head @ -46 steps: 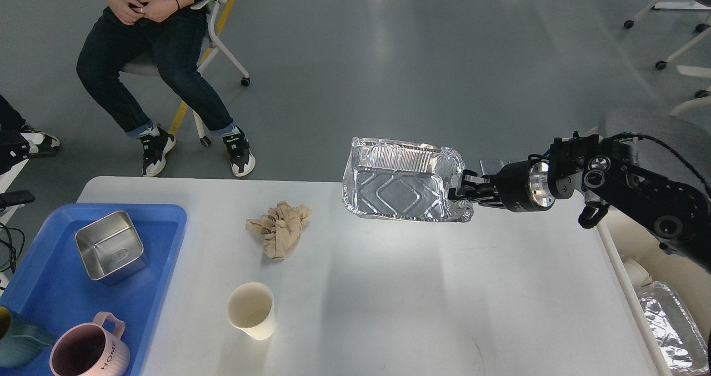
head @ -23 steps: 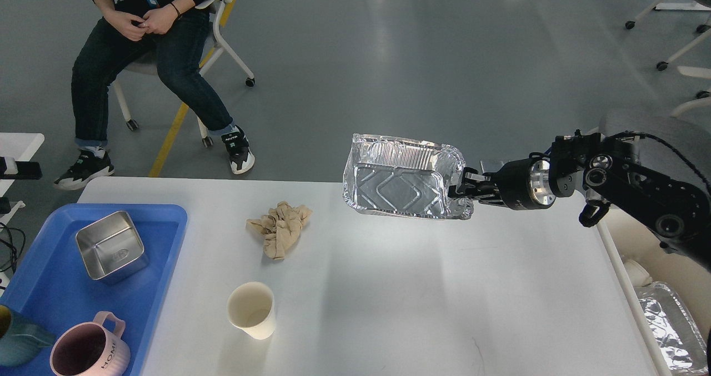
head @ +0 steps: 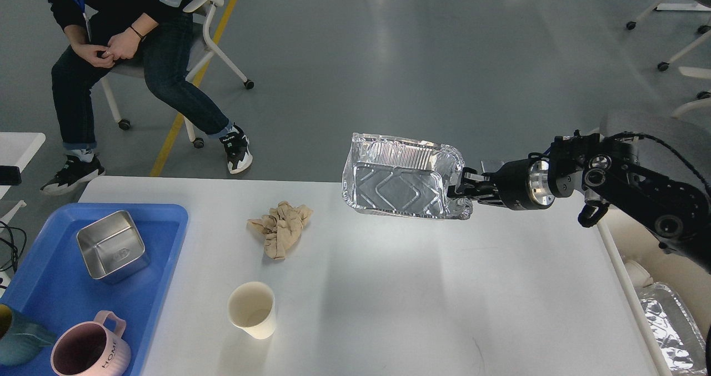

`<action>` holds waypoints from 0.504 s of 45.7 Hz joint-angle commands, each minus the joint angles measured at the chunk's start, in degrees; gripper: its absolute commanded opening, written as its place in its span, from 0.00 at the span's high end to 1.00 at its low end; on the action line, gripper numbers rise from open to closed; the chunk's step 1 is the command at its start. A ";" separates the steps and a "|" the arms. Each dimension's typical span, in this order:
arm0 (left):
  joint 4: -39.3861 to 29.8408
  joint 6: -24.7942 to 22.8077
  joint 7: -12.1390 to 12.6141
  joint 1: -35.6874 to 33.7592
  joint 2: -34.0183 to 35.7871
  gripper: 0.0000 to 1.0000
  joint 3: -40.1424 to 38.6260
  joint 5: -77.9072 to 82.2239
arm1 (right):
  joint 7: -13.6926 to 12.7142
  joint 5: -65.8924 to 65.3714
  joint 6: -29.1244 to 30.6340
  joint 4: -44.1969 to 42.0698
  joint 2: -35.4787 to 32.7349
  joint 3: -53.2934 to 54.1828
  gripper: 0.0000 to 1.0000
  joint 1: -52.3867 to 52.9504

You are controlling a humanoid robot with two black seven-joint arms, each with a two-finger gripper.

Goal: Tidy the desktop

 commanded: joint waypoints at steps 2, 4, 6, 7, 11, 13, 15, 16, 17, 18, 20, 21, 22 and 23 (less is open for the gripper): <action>0.08 0.00 8.21 -2.24 -2.00 0.03 -0.29 -0.82 | 0.03 0.00 0.00 0.06 0.08 0.01 1.00 -0.01; 0.08 0.00 11.02 -4.00 -4.10 0.03 -0.29 -0.74 | -0.05 0.00 0.00 -0.03 0.26 0.01 1.00 -0.01; 0.08 0.00 14.45 -5.84 -6.48 0.03 -0.20 -0.65 | -0.06 0.00 0.00 0.06 0.26 0.01 1.00 -0.01; 0.08 0.00 16.55 -6.89 -7.71 0.03 -0.11 -0.48 | -0.06 0.00 0.00 0.06 0.26 -0.08 1.00 -0.01; 0.25 0.00 25.17 -9.80 -12.54 0.03 -0.03 -0.21 | 0.03 0.00 0.00 0.15 -0.09 -0.08 1.00 -0.01; 0.25 0.00 28.08 -11.03 -15.44 0.03 -0.03 -0.21 | 0.03 0.00 0.00 0.15 -0.18 0.01 1.00 -0.01; 0.25 0.00 30.10 -12.43 -18.25 0.03 0.41 -0.21 | 0.03 0.00 0.00 0.15 -0.18 0.01 1.00 -0.01; 0.34 0.00 31.07 -13.05 -19.66 0.03 0.59 -0.04 | 0.03 0.09 0.00 0.15 -0.18 0.01 1.00 -0.01; 0.34 0.00 31.60 -13.75 -20.98 0.03 0.68 0.05 | 0.03 0.09 0.00 0.15 -0.18 0.01 1.00 -0.01; 0.34 0.00 31.95 -14.28 -22.30 0.03 0.85 0.05 | 0.03 0.09 0.00 0.15 -0.27 0.10 1.00 -0.01; 0.34 0.00 32.74 -14.99 -24.50 0.03 1.03 0.14 | 0.03 0.09 0.00 0.15 -0.27 0.10 1.00 -0.01; 0.34 0.00 33.36 -15.34 -25.38 0.03 1.03 0.23 | 0.03 0.09 0.09 0.15 -0.18 0.10 1.00 -0.01; 0.52 0.00 34.06 -15.69 -26.26 0.03 1.03 0.23 | 0.03 0.09 0.09 0.15 -0.18 0.01 1.00 -0.01; 0.52 0.00 34.85 -16.04 -27.05 0.03 1.03 0.23 | -0.05 0.00 0.09 0.15 -0.10 0.01 1.00 -0.01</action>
